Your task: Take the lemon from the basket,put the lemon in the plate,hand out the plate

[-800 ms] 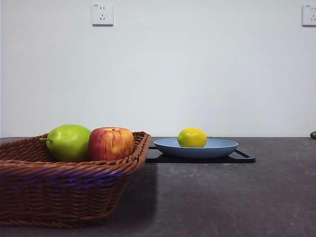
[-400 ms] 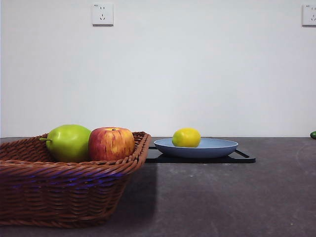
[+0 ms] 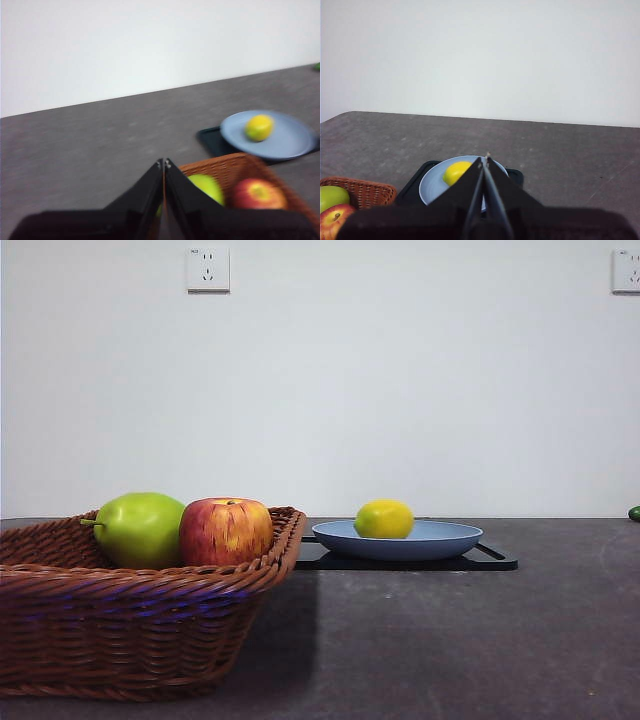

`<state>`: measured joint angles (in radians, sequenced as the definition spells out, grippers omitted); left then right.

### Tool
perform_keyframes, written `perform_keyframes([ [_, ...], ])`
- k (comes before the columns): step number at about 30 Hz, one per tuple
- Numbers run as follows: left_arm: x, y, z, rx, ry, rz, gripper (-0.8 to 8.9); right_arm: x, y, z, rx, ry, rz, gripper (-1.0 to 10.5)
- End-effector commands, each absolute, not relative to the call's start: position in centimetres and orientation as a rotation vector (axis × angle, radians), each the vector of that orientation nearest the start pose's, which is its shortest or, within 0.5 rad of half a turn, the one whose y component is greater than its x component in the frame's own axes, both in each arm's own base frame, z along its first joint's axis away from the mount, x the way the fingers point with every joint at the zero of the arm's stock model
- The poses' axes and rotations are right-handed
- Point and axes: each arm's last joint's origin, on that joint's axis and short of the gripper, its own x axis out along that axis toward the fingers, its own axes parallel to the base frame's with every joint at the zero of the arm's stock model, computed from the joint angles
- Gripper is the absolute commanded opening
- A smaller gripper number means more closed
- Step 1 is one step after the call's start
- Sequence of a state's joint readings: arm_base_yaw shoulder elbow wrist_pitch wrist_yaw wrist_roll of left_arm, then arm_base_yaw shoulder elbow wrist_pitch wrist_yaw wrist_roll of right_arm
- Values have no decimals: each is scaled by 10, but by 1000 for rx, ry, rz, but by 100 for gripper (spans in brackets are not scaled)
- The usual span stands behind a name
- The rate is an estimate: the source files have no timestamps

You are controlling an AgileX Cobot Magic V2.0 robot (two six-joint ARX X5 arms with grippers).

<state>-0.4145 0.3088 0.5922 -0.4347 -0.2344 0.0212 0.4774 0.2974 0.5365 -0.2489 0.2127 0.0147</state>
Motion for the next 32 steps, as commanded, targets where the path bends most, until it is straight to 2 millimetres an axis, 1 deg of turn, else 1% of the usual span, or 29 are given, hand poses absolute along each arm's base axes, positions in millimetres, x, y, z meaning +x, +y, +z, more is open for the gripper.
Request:
perform_keyframes([
  [1,71,-18,292,92,109,-89,8,80,35,300,27,-3,264,12],
  [4,69,-10,274,76,93,14,8,80,35,300,27,-3,264,12],
  [7,74,-4,249,64,72,91,8,80,35,300,27,-3,266,12],
  [10,78,-1,223,37,81,86,8,80,35,300,27,-3,264,12],
  [14,84,2,193,29,139,73,8,80,35,300,27,-3,266,12],
  [18,90,3,171,27,174,84,8,80,35,300,27,-3,265,12],
  [25,93,4,151,25,217,91,8,80,35,300,27,-3,265,12],
  [32,94,4,150,20,212,89,8,80,35,300,27,-3,265,12],
])
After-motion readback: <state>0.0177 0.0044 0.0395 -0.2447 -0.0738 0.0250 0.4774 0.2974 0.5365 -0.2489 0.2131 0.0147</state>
